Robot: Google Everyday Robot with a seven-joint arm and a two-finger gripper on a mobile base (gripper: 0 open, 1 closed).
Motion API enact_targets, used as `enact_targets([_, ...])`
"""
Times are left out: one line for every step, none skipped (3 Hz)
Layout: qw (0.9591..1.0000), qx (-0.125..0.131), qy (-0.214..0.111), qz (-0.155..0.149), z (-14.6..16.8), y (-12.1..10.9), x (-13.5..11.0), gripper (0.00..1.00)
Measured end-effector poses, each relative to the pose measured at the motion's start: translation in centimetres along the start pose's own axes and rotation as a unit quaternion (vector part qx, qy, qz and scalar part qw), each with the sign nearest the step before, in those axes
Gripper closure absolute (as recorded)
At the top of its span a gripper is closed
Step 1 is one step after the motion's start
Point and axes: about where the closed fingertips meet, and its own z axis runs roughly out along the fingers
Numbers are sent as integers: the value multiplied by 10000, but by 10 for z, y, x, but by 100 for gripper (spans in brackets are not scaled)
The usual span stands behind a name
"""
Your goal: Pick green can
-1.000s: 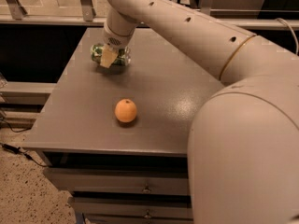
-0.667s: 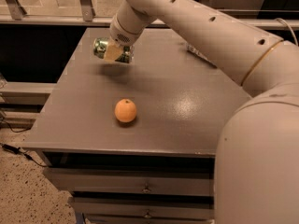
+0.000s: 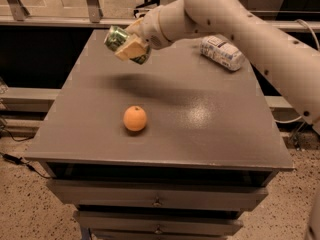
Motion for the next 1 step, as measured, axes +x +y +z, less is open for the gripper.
enact_targets([9991, 151, -383, 65, -36, -5, 1, 100])
